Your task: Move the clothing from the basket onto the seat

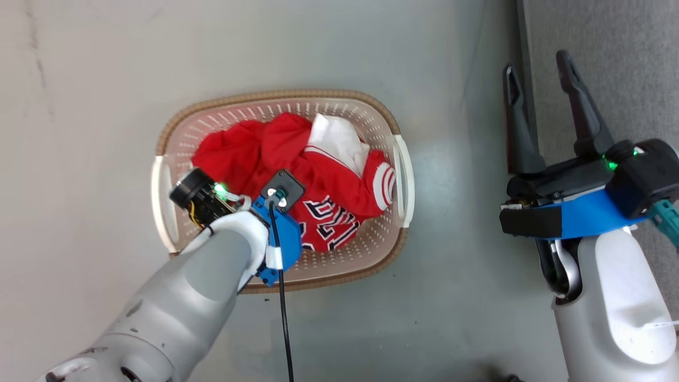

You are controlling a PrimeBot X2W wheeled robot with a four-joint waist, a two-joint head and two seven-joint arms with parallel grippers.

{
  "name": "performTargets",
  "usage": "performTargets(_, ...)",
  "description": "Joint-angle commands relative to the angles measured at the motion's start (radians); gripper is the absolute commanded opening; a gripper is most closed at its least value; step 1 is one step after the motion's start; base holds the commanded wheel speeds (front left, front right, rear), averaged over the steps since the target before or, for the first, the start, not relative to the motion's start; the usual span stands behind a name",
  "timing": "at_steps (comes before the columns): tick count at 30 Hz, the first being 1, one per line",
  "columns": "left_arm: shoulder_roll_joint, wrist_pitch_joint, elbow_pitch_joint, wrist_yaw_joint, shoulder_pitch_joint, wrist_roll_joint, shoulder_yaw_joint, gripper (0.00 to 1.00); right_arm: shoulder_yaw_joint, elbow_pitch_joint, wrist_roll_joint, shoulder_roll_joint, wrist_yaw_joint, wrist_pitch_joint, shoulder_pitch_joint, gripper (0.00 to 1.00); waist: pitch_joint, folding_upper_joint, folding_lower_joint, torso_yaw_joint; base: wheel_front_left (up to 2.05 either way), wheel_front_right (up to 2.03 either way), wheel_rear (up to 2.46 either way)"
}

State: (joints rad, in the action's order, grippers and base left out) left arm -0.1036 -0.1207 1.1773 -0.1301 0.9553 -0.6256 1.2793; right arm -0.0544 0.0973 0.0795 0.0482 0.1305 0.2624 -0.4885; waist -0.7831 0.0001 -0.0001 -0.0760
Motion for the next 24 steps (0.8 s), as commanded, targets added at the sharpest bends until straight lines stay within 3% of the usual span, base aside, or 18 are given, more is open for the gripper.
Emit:
performTargets(1, 0.003, -0.012, -0.006, -0.001, -0.010, -0.006, 0.003, 0.00, 0.005, 0.005, -0.010, 0.004, 0.000, 0.004, 0.011, 1.00, 0.033, -0.0001, 0.0001, 0.020, 0.00, 0.00, 0.00)
performTargets(24, 0.023, -0.147, -0.104, -0.001, -0.077, -0.160, -0.024, 0.00, 0.018, 0.074, -0.019, 0.004, 0.000, 0.004, 0.148, 1.00, 0.351, -0.0001, 0.0001, 0.092, 0.00, 0.00, 0.00)
